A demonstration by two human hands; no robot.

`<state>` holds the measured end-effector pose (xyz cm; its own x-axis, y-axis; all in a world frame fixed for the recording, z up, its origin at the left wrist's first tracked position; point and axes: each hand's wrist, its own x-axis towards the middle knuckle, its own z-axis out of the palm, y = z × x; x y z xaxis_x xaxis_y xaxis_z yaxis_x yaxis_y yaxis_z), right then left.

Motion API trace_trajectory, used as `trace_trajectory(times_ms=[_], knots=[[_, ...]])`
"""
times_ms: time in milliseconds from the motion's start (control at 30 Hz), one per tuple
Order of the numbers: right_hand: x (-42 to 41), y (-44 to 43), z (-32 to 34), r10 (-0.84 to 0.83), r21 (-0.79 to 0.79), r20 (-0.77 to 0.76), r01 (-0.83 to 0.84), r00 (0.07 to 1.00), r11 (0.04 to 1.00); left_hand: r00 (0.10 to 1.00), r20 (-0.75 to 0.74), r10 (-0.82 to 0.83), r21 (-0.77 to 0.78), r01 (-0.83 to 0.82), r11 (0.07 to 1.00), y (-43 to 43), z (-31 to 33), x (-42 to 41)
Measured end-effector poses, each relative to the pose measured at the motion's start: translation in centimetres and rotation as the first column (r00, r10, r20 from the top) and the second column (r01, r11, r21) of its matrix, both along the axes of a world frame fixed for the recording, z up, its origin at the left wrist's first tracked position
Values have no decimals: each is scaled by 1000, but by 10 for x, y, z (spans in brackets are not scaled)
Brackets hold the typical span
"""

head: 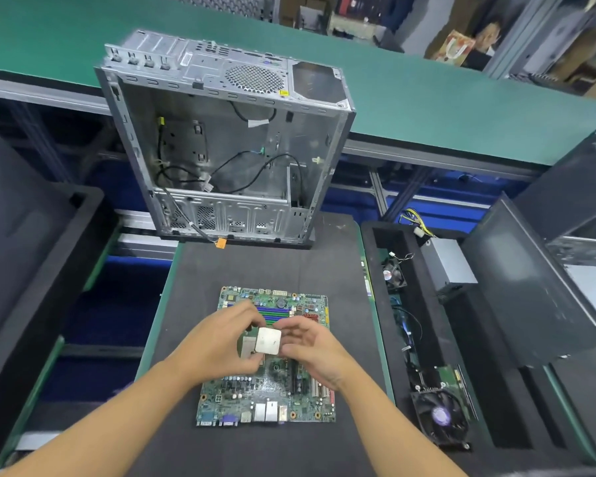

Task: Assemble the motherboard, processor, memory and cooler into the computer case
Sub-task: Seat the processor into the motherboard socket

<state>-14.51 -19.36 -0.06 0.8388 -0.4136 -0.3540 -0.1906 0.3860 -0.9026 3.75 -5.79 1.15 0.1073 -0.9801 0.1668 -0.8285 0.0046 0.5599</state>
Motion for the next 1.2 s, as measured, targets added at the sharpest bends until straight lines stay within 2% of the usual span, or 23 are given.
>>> trace_trajectory(times_ms=[233,267,333,400,467,533,733,833,1000,1067,1200], knots=[[-3,3,0,58,5,9,-58,998,998,998,69,8,-10,-7,1000,6,-2,-7],[-5,3,-1,81,-30,-11,-81,997,996,997,75,20,2,-20,1000,8,-5,-7],[-9,4,-4,131,-208,-127,-155,983,966,996,79,46,38,-49,998,12,-13,-5],[-13,2,-10,88,-414,-278,-202,956,888,996,71,62,84,-68,994,19,-24,-3],[-19,-2,-16,-74,-592,-376,-179,924,786,996,32,86,129,-89,988,27,-37,1],[-24,-5,-22,-173,-707,-436,-218,883,673,991,-22,132,154,-127,980,33,-46,7],[3,6,-33,-36,-768,-555,-495,831,406,973,-97,211,186,-191,964,40,-60,16],[20,17,-41,25,-772,-604,-592,797,232,973,-110,201,196,-177,965,39,-64,19],[32,14,-45,54,-758,-641,-643,765,112,980,-124,157,176,-134,975,33,-63,24],[31,12,-44,82,-770,-622,-627,779,114,981,-134,143,169,-119,978,30,-63,26],[31,7,-39,45,-796,-525,-510,850,327,983,-140,121,150,-100,984,23,-65,27]])
